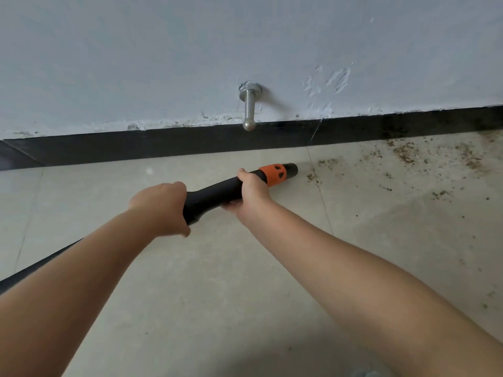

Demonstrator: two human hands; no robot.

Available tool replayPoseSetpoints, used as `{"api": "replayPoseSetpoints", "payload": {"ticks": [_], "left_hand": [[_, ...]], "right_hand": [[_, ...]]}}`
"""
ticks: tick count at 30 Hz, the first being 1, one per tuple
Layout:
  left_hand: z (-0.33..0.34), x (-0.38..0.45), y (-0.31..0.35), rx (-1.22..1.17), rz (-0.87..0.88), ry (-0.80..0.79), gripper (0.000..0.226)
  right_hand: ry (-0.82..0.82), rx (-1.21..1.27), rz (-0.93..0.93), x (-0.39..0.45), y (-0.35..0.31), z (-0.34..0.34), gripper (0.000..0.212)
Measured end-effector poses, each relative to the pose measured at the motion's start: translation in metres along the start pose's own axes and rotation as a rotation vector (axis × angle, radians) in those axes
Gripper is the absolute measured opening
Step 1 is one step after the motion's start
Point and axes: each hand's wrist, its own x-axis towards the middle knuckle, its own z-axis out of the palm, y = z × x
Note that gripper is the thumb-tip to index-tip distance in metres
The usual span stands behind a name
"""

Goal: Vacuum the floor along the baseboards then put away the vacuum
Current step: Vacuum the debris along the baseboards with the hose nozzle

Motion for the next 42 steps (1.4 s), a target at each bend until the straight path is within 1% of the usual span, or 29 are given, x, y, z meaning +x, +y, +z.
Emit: {"api": "replayPoseSetpoints", "payload": {"ticks": [4,10,12,15,17,19,20,22,23,26,29,32,34,36,38,42], "left_hand": [[0.008,0.004,0.010,-0.033,0.008,0.064,0.039],[0.011,0.017,0.044,-0.173,0.083,0.141,0.036],[0.012,0.019,0.058,-0.223,0.104,0.159,0.036],[0.011,0.021,0.080,-0.294,0.135,0.181,0.035],[0.010,0.022,0.097,-0.320,0.155,0.179,0.035],[0.009,0.023,0.112,-0.349,0.175,0.168,0.035],[0.008,0.024,0.118,-0.362,0.186,0.163,0.035],[0.008,0.025,0.126,-0.374,0.204,0.164,0.037],[0.008,0.026,0.127,-0.374,0.207,0.177,0.037],[0.002,0.027,0.115,-0.291,0.194,0.228,0.041],[-0.006,0.028,0.085,-0.200,0.110,0.282,0.044],[-0.003,0.023,0.052,-0.214,0.076,0.412,0.043],[0.005,0.017,0.032,-0.241,0.089,0.501,0.044],[0.014,0.010,0.013,-0.257,0.110,0.550,0.044],[0.024,0.004,-0.004,-0.254,0.113,0.557,0.046],[0.037,0.000,-0.021,-0.221,0.148,0.492,0.046]], "right_hand": [[0.023,0.016,-0.013,0.005,-0.005,-0.008,0.046],[0.104,0.066,-0.041,0.016,-0.034,-0.033,0.046],[0.149,0.054,-0.046,0.021,-0.046,-0.044,0.046],[0.224,0.020,-0.088,0.028,-0.063,-0.059,0.039],[0.272,-0.024,-0.122,0.032,-0.070,-0.068,0.045],[0.272,-0.059,-0.205,0.037,-0.076,-0.076,0.045],[0.275,-0.068,-0.216,0.040,-0.079,-0.080,0.046],[0.328,-0.062,-0.163,0.043,-0.085,-0.086,0.050],[0.337,-0.073,-0.174,0.039,-0.086,-0.086,0.050],[0.325,-0.019,-0.180,0.031,-0.084,-0.075,0.055],[0.300,0.041,-0.171,0.016,-0.073,-0.052,0.054],[0.200,0.138,-0.123,0.002,-0.056,-0.028,0.047],[0.149,0.160,-0.079,-0.004,-0.042,-0.013,0.048],[0.123,0.138,-0.044,-0.006,-0.028,0.000,0.051],[0.109,0.128,-0.017,-0.010,-0.013,0.008,0.052],[0.078,0.165,0.040,-0.016,0.012,0.006,0.051]]}}
